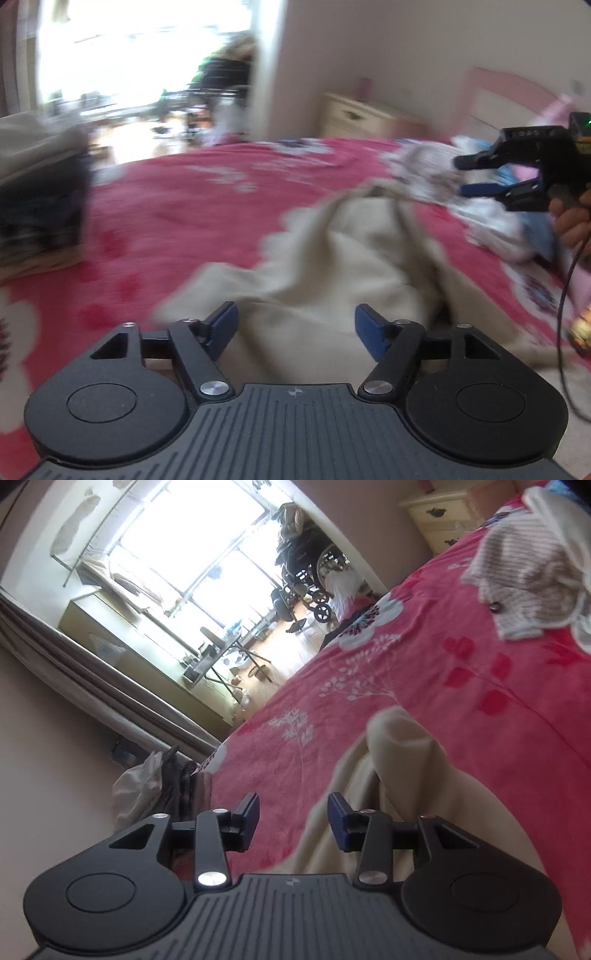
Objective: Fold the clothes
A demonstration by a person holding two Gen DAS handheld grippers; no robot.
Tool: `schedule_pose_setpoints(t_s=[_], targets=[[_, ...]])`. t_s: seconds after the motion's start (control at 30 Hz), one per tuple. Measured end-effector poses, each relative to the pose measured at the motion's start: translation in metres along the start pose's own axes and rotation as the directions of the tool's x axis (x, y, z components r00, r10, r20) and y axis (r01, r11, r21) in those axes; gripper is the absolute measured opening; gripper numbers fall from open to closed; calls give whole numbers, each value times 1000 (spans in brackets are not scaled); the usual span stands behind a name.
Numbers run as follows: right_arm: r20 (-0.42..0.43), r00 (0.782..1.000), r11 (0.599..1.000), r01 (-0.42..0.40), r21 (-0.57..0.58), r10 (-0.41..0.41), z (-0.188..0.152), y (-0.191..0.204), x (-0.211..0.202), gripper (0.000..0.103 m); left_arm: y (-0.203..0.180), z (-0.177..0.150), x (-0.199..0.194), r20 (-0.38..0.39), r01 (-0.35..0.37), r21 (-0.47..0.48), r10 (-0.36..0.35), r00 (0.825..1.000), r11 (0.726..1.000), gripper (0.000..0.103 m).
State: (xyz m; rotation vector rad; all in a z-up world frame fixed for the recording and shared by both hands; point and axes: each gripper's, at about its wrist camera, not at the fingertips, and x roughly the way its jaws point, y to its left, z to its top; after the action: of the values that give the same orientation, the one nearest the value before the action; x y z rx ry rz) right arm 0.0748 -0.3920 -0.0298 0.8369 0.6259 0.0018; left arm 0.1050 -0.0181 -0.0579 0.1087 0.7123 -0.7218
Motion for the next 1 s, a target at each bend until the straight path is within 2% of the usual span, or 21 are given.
schedule_pose_setpoints(t_s=[0.03,0.1,0.13,0.23,0.27,0.3,0.33,0.37,0.43,0.5,0.6,0.7,0.8,0.87,0.9,0.93,0.97,1.0], targets=[[-2,1000,1000,-8,13,8,-11,-8,-10,48,-12,-1,3,-14,35,24,-35,999,999,80],[-2,1000,998,-25,53,26,-36,-19,-27,48,-32,-3,16,-44,85,80,-81,996,993,93],[2,1000,997,-27,79,27,-49,-25,-34,49,-43,-5,23,-61,91,113,-85,995,989,95],[11,999,989,-45,137,44,-86,-40,-43,49,-68,-15,47,-115,8,218,17,993,976,89],[4,999,988,-38,147,38,-97,-43,-43,49,-77,-19,55,-131,-18,253,52,990,967,73],[-4,1000,988,-30,155,31,-107,-45,-43,49,-84,-22,63,-147,-43,283,88,985,958,51],[-14,1000,991,0,131,2,-115,-42,-42,49,-83,-24,70,-172,-70,282,122,978,957,45],[-24,999,994,33,102,-31,-122,-39,-41,49,-77,-24,73,-188,-87,253,138,972,963,30],[-34,996,995,89,41,-88,-134,-32,-40,49,-64,-20,71,-206,-104,181,141,968,978,12],[-34,995,995,99,-2,-99,-139,-28,-42,49,-53,-12,57,-173,-144,145,168,971,979,5],[-17,995,994,97,-41,-97,-138,-27,-48,49,-31,6,28,-97,-210,96,219,971,973,4],[12,996,995,94,-42,-93,-134,-30,-55,49,-3,28,-4,-17,-278,36,279,960,960,4],[44,995,995,95,-24,-94,-131,-38,-62,49,35,53,-26,47,-373,-1,373,927,928,4],[60,993,994,107,-15,-106,-131,-44,-65,49,61,69,-27,72,-448,-14,448,891,894,4],[64,992,994,113,-10,-112,-130,-46,-66,49,77,74,-22,57,-469,-30,470,881,883,8],[69,991,993,119,-5,-118,-130,-48,-68,49,94,75,-12,13,-478,-52,479,878,877,11],[68,990,992,127,2,-127,-129,-51,-67,49,112,76,-1,-30,-487,-75,487,873,870,21],[65,989,991,136,9,-136,-129,-54,-66,49,129,76,9,-76,-496,-98,491,868,863,25]])
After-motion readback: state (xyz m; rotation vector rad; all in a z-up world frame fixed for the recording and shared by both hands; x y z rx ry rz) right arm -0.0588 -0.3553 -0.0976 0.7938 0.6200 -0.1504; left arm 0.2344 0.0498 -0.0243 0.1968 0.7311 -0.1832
